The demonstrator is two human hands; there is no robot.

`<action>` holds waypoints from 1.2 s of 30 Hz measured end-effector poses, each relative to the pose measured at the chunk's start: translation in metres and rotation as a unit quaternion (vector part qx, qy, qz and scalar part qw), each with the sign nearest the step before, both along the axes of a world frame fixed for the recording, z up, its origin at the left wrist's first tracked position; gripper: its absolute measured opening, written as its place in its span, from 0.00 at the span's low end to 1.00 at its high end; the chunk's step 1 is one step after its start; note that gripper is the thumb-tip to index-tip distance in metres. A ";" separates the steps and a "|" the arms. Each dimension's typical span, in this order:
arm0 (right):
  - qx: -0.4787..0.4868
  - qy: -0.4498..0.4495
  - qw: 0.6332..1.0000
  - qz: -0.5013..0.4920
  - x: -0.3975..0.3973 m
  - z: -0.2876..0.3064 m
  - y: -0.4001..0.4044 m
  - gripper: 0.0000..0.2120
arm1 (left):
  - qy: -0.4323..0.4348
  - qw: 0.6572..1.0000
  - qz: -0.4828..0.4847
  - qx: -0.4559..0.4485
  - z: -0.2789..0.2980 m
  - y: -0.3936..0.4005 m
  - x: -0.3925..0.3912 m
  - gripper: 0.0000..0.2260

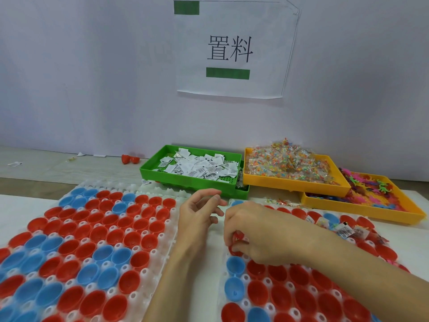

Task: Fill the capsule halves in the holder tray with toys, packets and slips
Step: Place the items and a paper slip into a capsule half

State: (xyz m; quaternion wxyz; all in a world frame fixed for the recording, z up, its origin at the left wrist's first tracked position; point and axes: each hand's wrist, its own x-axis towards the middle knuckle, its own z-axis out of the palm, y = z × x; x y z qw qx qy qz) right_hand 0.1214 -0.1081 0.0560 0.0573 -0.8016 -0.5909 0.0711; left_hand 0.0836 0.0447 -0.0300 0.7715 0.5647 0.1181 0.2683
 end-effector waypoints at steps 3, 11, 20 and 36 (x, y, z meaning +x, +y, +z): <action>0.031 0.004 1.000 0.004 0.000 0.007 -0.002 0.07 | -0.004 1.000 -0.003 -0.005 0.000 0.000 0.000 0.07; 0.195 0.011 0.975 -0.107 0.059 0.025 0.041 0.07 | 0.013 1.000 0.023 -0.002 0.002 0.000 -0.001 0.09; 0.049 -0.035 0.984 -0.169 0.121 -0.001 0.118 0.15 | 0.044 0.997 0.039 0.052 0.003 -0.003 -0.001 0.13; 0.034 -0.033 0.987 -0.152 0.126 -0.005 0.106 0.09 | 0.056 0.994 0.034 0.086 0.006 -0.006 -0.001 0.15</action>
